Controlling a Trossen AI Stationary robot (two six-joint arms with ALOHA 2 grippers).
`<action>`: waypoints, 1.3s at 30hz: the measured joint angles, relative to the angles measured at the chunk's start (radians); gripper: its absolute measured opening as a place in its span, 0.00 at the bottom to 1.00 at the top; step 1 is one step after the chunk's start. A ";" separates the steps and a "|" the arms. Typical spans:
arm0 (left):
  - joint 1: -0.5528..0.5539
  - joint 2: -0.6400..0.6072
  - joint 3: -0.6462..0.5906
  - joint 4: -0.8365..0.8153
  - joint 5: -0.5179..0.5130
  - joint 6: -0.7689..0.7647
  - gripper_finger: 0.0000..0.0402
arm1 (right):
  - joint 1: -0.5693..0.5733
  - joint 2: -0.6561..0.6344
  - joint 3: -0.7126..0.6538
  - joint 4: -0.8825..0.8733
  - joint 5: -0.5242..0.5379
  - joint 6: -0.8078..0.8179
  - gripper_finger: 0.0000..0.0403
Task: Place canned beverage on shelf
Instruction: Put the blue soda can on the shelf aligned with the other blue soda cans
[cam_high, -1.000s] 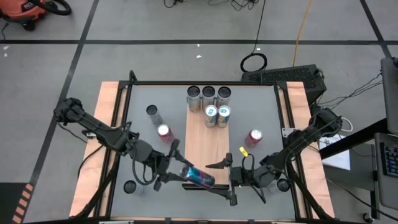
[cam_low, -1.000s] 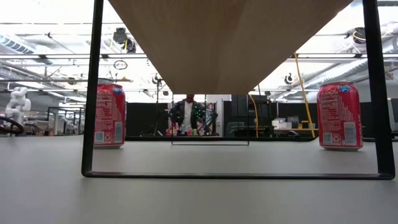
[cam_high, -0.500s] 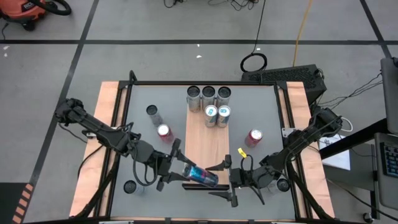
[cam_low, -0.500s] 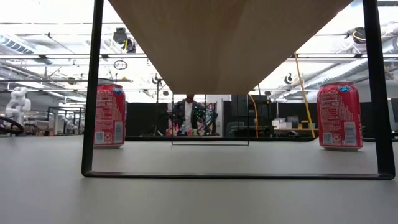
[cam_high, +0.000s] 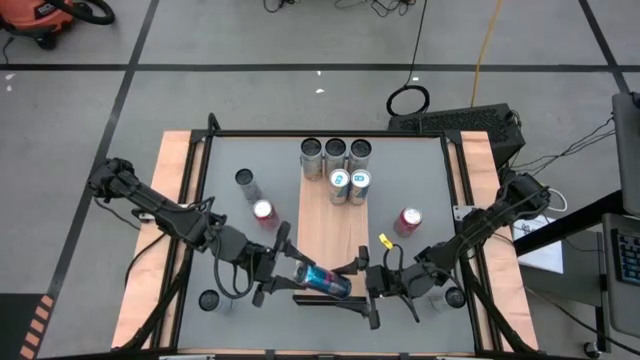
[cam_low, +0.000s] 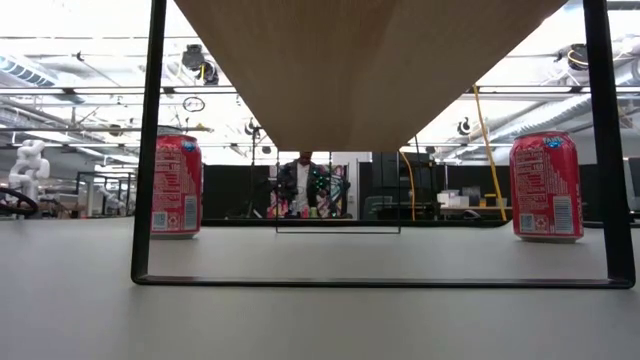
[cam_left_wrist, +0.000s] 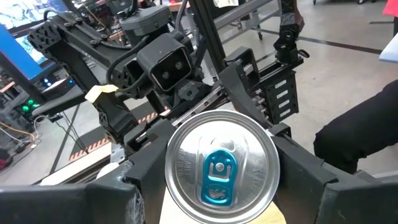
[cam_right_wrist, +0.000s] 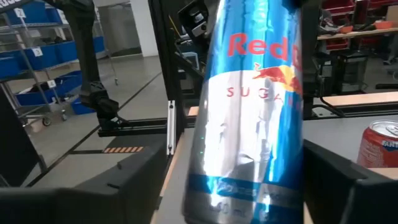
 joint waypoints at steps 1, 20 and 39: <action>0.000 0.000 0.000 0.000 -0.001 0.000 0.56 | -0.004 0.000 0.000 0.000 -0.012 0.001 0.68; 0.002 -0.001 0.000 -0.001 -0.008 -0.049 0.63 | -0.011 -0.001 -0.001 0.001 -0.046 -0.011 0.47; 0.003 -0.002 0.001 0.014 -0.082 -0.141 0.94 | -0.008 -0.028 -0.002 -0.005 0.008 -0.164 0.47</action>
